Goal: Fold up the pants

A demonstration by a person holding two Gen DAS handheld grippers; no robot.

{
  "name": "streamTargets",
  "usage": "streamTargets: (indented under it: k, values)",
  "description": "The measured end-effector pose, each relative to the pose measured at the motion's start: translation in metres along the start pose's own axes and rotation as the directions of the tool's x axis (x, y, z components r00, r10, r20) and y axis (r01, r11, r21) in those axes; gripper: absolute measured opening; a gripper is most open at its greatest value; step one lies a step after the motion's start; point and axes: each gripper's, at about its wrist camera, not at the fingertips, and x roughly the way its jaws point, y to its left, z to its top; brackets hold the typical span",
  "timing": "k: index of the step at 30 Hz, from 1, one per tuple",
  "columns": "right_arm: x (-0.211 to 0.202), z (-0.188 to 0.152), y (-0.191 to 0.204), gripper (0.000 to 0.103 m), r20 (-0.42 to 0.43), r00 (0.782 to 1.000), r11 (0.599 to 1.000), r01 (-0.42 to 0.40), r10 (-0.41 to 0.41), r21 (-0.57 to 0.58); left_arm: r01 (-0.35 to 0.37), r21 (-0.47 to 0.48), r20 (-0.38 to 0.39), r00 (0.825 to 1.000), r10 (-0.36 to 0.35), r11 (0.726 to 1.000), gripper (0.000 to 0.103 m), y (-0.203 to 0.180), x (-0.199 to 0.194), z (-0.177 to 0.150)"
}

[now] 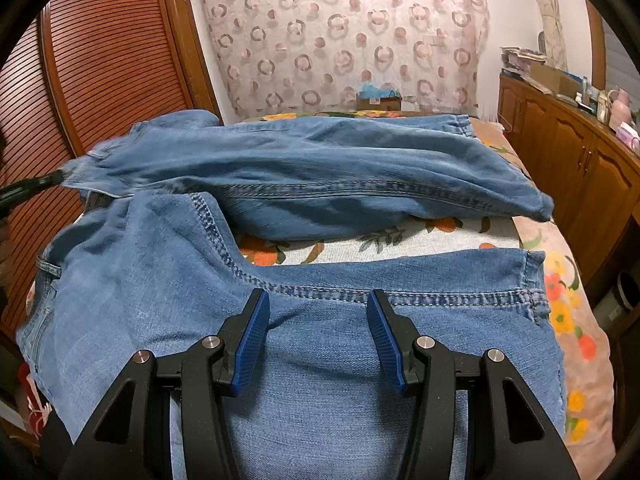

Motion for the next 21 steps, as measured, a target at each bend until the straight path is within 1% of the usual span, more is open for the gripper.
streamTargets:
  k: [2, 4, 6, 7, 9, 11, 12, 13, 14, 15, 16, 17, 20, 21]
  values:
    - [0.0, 0.0, 0.001, 0.053, 0.0, 1.0, 1.0, 0.001, -0.001, 0.0, 0.002, 0.001, -0.04, 0.999, -0.002, 1.0, 0.006, 0.002, 0.0, -0.013]
    - [0.0, 0.0, 0.001, 0.053, 0.0, 1.0, 1.0, 0.002, -0.002, -0.001, -0.023, 0.019, -0.086, 0.996, 0.024, 1.0, 0.006, 0.003, 0.009, -0.029]
    - [0.0, 0.0, 0.002, 0.053, 0.0, 1.0, 1.0, 0.002, -0.002, 0.0, -0.049, 0.05, -0.109, 0.993, 0.054, 0.998, 0.006, 0.0, 0.018, -0.042]
    - [0.0, 0.0, 0.002, 0.053, -0.001, 1.0, 1.0, 0.001, -0.001, 0.001, -0.051, 0.058, -0.113, 0.992, 0.058, 0.997, 0.006, -0.002, 0.018, -0.045]
    - [0.0, 0.0, 0.002, 0.053, 0.0, 1.0, 1.0, 0.001, -0.001, 0.001, -0.062, 0.076, -0.107, 0.992, 0.07, 0.995, 0.008, -0.004, 0.018, -0.049]
    - [0.0, 0.0, 0.002, 0.053, -0.001, 1.0, 1.0, 0.001, -0.001, 0.0, -0.077, 0.09, -0.1, 0.991, 0.086, 0.993, 0.016, -0.006, 0.016, -0.048]
    - [0.0, 0.0, 0.002, 0.053, -0.001, 1.0, 1.0, 0.001, -0.001, 0.001, -0.075, 0.088, -0.097, 0.992, 0.084, 0.993, 0.02, -0.006, 0.015, -0.047]
    - [0.0, 0.0, 0.002, 0.053, 0.0, 1.0, 1.0, 0.001, -0.001, 0.001, -0.065, 0.079, -0.09, 0.993, 0.072, 0.995, 0.029, -0.005, 0.012, -0.045]
    - [0.0, 0.0, 0.002, 0.053, 0.0, 1.0, 1.0, 0.001, -0.001, 0.001, -0.06, 0.07, -0.081, 0.995, 0.066, 0.996, 0.037, -0.004, 0.01, -0.044]
    - [0.001, 0.0, 0.002, 0.053, 0.0, 1.0, 1.0, 0.001, -0.001, 0.0, -0.06, 0.064, -0.068, 0.996, 0.064, 0.996, 0.04, -0.003, 0.006, -0.042]
    - [0.0, 0.0, 0.002, 0.053, 0.001, 1.0, 1.0, 0.002, -0.002, -0.001, -0.058, 0.06, -0.057, 0.996, 0.062, 0.996, 0.048, -0.003, 0.004, -0.04]
    - [0.0, 0.0, 0.002, 0.053, 0.002, 1.0, 1.0, 0.003, -0.003, -0.001, -0.056, 0.059, -0.039, 0.998, 0.058, 0.997, 0.052, -0.003, 0.0, -0.038]
    - [0.001, 0.0, 0.003, 0.053, 0.002, 1.0, 1.0, 0.005, -0.005, -0.003, -0.059, 0.054, 0.002, 0.998, 0.059, 0.997, 0.052, -0.005, -0.007, -0.033]
    - [0.001, 0.0, 0.003, 0.053, 0.003, 1.0, 1.0, 0.006, -0.006, -0.003, -0.051, 0.051, 0.014, 0.999, 0.05, 0.997, 0.053, -0.006, -0.009, -0.031]
